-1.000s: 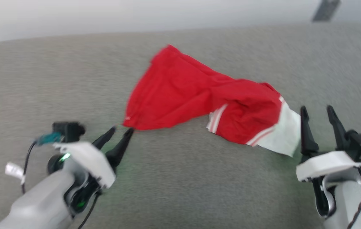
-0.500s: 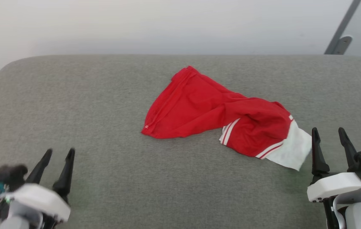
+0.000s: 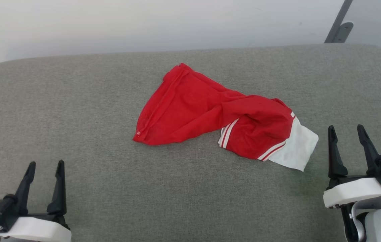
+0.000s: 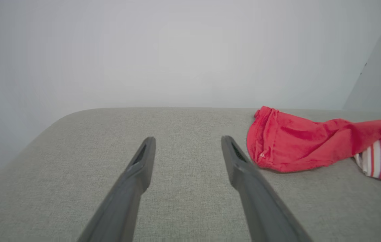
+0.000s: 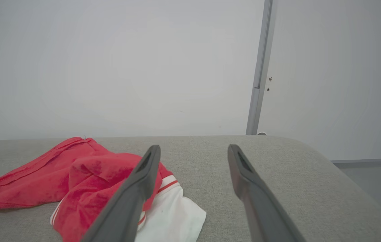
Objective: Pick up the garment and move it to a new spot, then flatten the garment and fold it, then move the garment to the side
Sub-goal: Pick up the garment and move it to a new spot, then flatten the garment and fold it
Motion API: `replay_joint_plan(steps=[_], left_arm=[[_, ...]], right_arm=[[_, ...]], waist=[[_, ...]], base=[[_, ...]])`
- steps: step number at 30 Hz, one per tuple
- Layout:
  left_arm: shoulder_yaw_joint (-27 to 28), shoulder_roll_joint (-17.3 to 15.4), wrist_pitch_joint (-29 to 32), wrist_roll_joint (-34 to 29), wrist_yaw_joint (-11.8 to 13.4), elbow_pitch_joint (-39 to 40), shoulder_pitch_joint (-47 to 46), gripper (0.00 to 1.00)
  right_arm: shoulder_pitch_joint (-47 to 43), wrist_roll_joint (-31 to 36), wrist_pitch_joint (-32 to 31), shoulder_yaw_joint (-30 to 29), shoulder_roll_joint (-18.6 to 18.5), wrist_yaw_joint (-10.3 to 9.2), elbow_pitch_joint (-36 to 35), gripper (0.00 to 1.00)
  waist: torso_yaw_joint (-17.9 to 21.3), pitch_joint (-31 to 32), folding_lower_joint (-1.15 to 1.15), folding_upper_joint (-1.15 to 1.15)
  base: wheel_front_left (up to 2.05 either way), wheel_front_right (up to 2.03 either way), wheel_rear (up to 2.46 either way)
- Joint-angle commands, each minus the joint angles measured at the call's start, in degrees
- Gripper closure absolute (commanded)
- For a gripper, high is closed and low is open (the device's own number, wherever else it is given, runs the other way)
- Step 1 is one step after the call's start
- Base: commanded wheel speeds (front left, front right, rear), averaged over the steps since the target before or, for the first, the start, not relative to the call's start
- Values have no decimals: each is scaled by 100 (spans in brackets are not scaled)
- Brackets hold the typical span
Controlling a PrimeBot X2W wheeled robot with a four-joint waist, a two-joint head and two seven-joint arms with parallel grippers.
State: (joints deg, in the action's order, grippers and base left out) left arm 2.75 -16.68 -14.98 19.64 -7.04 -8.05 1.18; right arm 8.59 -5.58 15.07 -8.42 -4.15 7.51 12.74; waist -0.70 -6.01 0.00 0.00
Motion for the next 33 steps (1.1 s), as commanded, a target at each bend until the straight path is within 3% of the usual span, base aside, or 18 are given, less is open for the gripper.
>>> replay_joint_plan(steps=[1, 14, 17, 22, 28, 33], left_arm=[[83, 44, -28, -88, -19, -51, 43, 0], [59, 175, -29, -174, -45, 37, 18, 0], [15, 259, -29, -147, -46, 52, -1, 0], [-118, 410, -29, -65, -46, 37, -133, 0], [-255, 498, -29, -18, -47, -17, -336, 0], [-413, 549, -29, 9, -47, -53, -606, 0]], right_arm=[[12, -26, 13, -11, 5, -4, -23, 0], [119, 52, -205, 110, -19, -4, 342, 0], [282, -9, -876, 396, -300, -5, 560, 0], [659, -260, -2731, 972, -1019, -5, 678, 0], [1109, -926, -4605, 1507, -1603, -7, 291, 0], [1430, -1149, -5366, 1591, -1860, -7, -9, 0]], waist=[[24, -28, 0, 0], [69, -128, 0, 0], [41, -220, 0, 0], [-81, -418, 0, 0], [-236, -818, 0, 0], [-419, -1201, 0, 0]], base=[[0, 0, 0], [0, 0, 0], [0, 0, 0], [0, 0, 0], [0, 0, 0], [0, 0, 0]])
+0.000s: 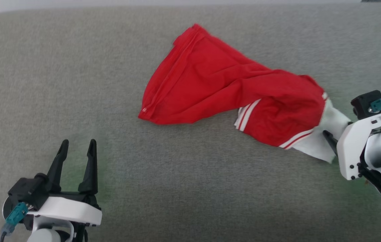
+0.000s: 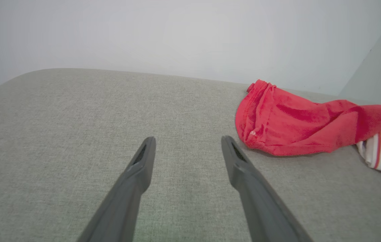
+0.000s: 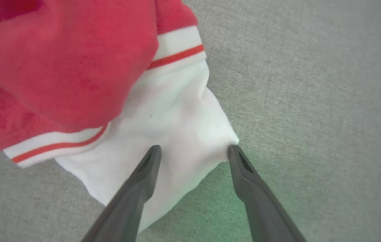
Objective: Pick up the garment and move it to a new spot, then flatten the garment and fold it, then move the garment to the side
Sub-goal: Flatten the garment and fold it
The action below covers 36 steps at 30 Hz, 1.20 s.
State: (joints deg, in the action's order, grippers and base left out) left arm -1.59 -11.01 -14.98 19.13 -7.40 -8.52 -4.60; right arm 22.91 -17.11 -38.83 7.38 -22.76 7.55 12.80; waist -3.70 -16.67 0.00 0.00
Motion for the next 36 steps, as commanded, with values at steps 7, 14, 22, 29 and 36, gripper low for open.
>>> replay_joint_plan(steps=[7, 14, 22, 29, 36], left_arm=[[-84, 0, -29, 122, -11, -67, -247, 0], [-153, -71, -29, 151, -11, -94, -390, 0], [-236, -160, -29, 191, -10, -56, -466, 0], [-402, -278, -29, 251, -10, -40, -544, 0], [-564, -397, -29, 375, -11, -105, -626, 0]], right_arm=[[-132, -16, -449, -34, 21, -12, 101, 0], [-36, 19, -219, -82, 40, -14, 237, 100], [46, 397, 467, -1326, 1, -20, 267, 100], [77, 758, 733, -2454, 24, -18, 527, 100], [140, 1255, 1002, -2975, 246, -13, 854, 100]], waist=[[-248, -361, 0, 0], [-109, -443, 0, 0], [182, -419, 0, 0], [297, -504, 0, 0], [291, -623, 0, 0]], base=[[0, 0, 0], [0, 0, 0], [0, 0, 0], [0, 0, 0], [0, 0, 0]])
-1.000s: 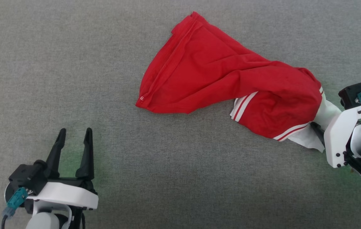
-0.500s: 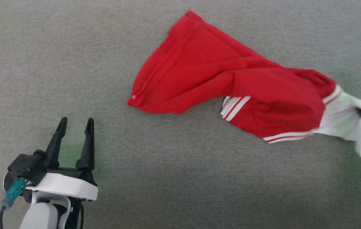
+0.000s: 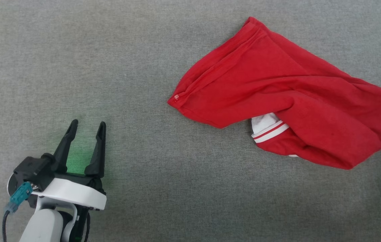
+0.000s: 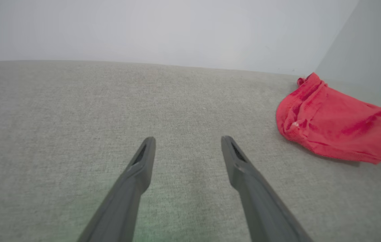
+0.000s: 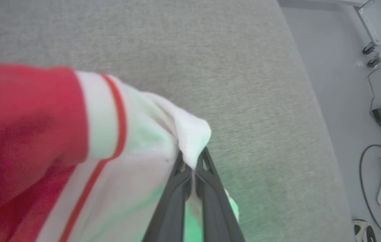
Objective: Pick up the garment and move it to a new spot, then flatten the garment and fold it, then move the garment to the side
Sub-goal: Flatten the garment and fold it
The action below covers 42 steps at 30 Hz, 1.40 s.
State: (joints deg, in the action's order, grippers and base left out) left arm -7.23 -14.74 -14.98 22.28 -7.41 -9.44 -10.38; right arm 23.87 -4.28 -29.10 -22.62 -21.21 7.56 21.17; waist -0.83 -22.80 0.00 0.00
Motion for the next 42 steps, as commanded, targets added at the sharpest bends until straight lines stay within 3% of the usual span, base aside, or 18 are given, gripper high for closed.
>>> replay_joint_plan(steps=[1, 2, 3, 4, 7, 8, 11, 13, 16, 21, 28, 29, 30, 35, 42], left_arm=[[-49, -61, -29, 95, -9, -24, -76, 0], [-108, -102, -29, 123, -9, -33, -121, 0], [-186, -133, -29, 178, -9, -39, -175, 0], [-295, -208, -29, 229, -9, -32, -241, 0], [-735, -588, -29, 391, -9, -16, -573, 0], [-1124, -920, -29, 483, -10, 1, -915, 0], [-1852, -1490, 82, 867, -10, -88, -1531, 0], [-2473, -1831, 537, 1304, -10, -89, -1996, 0], [-3340, -2368, 1726, 2273, -3, -64, -2659, 0], [-4200, -2974, 3687, 3694, -3, -189, -3592, 0], [-5114, -3359, 4856, 4323, -3, -360, -4063, 2], [-5221, -3416, 4862, 4301, -3, -319, -4126, 32], [-5266, -3448, 4787, 4301, -3, -315, -4200, 100], [-5151, -3535, 3844, 3822, -3, -520, -5111, 100], [-4869, -2950, 2369, 3137, -3, -1671, -6585, 100]], right_arm=[[79, -36, 89, 4, 165, -14, 61, 100], [114, -3, 172, 9, 188, -14, 79, 78], [144, 44, 290, 3, 205, -14, 86, 23], [187, 56, 423, -33, 285, -14, 101, 0], [208, 72, 886, -96, 504, -14, 34, 0], [219, -24, 1232, -165, 646, -14, -88, 0], [141, -45, 1754, -191, 897, -14, -327, 0], [61, -72, 2013, -181, 1090, -14, -467, 0], [9, -70, 2242, -26, 1324, -14, -642, 0], [-124, -131, 2386, 299, 1567, -14, -714, 0], [-271, -213, 2557, 410, 1708, -14, -619, 0], [-286, -216, 2590, 422, 1726, -14, -622, 0], [-304, -227, 2613, 430, 1745, -14, -618, 0], [-287, -311, 2747, 527, 1800, -14, -564, 0], [-177, -531, 2971, 832, 1831, -14, -319, 0]], waist=[[23, -24, 0, 0], [47, -32, 0, 0], [73, -28, 0, 0], [104, -24, 0, 0], [207, -1, 0, 0], [323, 14, 0, 0], [573, 54, 0, 0], [741, 69, 0, 0], [1038, 25, 0, 0], [1481, -100, 0, 0], [1927, -236, 0, 0], [1977, -262, 0, 0], [2021, -276, 0, 0], [2231, -400, 0, 0], [2519, -597, 0, 0]], base=[[0, 0, 0], [0, 0, 0], [0, 0, 0], [0, 0, 0], [0, 0, 0], [0, 0, 0], [0, 0, 0], [0, 0, 0], [0, 0, 0], [0, 0, 0], [0, 0, 0], [0, 0, 0], [0, 0, 0], [0, 0, 0], [0, 0, 0]])
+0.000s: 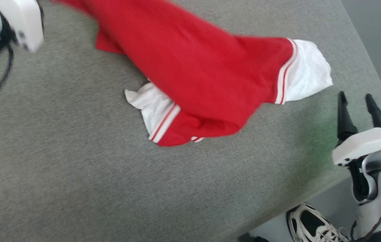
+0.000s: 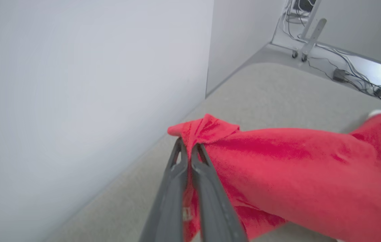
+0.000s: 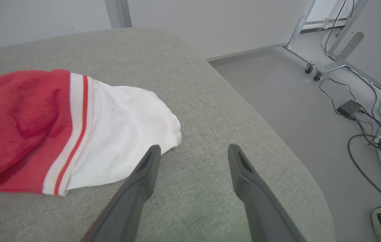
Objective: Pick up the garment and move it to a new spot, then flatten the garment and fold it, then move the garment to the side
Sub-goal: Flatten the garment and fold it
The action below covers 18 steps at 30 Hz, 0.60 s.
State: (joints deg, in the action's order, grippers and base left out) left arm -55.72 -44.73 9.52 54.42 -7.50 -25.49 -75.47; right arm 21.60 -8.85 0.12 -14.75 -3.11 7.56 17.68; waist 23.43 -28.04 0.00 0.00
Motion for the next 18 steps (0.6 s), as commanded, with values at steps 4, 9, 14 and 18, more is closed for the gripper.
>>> replay_joint_plan(steps=[4, 9, 14, 18], left_arm=[[-151, 347, -341, -288, 6, -631, -458, 100], [-752, 585, -306, -355, 6, -1294, -607, 100], [-1267, 582, -312, -213, 6, -1629, -557, 0], [-1545, 512, -171, 86, 6, -1320, -512, 0]], right_arm=[[115, -240, 195, 237, 20, -14, 213, 0], [155, -437, 418, 473, 17, -14, 481, 0], [224, -479, 555, 522, 18, -14, 675, 0], [212, -385, 606, 424, 17, -14, 730, 0]], waist=[[219, -141, 0, 0], [375, -207, 0, 0], [373, -206, 0, 0], [195, -63, 0, 0]], base=[[0, 0, 0], [0, 0, 0], [0, 0, 0], [0, 0, 0]])
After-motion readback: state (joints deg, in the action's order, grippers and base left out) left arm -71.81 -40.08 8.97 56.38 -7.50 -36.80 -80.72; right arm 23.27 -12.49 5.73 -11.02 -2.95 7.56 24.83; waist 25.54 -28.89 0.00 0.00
